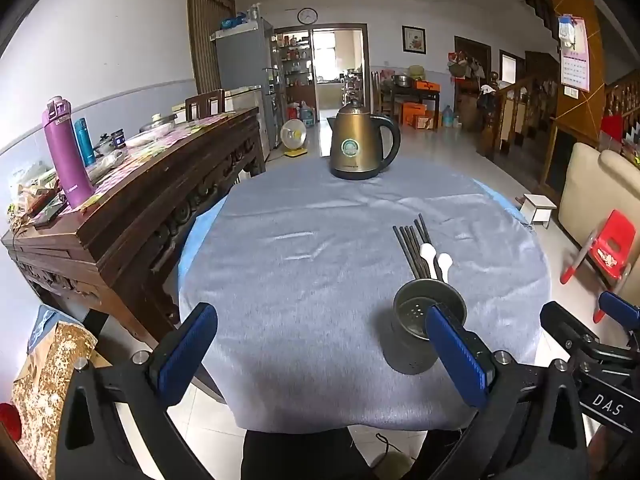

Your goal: Organize utensils

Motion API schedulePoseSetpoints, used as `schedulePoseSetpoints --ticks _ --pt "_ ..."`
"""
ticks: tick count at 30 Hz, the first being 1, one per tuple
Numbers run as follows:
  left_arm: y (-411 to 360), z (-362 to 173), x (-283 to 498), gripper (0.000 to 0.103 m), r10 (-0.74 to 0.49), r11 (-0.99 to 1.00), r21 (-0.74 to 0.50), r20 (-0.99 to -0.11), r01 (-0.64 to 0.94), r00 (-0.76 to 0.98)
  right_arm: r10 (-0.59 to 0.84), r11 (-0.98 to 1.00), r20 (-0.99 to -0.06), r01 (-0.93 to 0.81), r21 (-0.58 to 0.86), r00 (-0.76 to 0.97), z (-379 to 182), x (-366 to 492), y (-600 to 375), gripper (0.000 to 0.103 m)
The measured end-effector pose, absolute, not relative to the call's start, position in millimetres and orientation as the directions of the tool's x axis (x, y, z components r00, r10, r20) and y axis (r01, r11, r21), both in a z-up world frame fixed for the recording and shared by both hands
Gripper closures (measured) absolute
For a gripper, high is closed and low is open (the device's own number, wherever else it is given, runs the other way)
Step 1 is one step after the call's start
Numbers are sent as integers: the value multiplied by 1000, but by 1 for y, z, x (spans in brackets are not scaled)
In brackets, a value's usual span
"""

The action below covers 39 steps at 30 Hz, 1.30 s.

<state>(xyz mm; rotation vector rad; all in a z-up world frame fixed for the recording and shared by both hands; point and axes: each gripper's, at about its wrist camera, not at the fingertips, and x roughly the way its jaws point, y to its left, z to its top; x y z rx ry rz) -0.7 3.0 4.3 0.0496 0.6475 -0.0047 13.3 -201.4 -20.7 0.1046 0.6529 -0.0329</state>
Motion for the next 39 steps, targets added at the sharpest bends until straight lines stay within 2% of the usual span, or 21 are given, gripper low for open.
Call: schedulePoseSetpoints --ticks 39 --pt "2 -4 0 0 10 1000 30 -609 10 793 -10 994 -584 71 81 812 -18 12 -198 0"
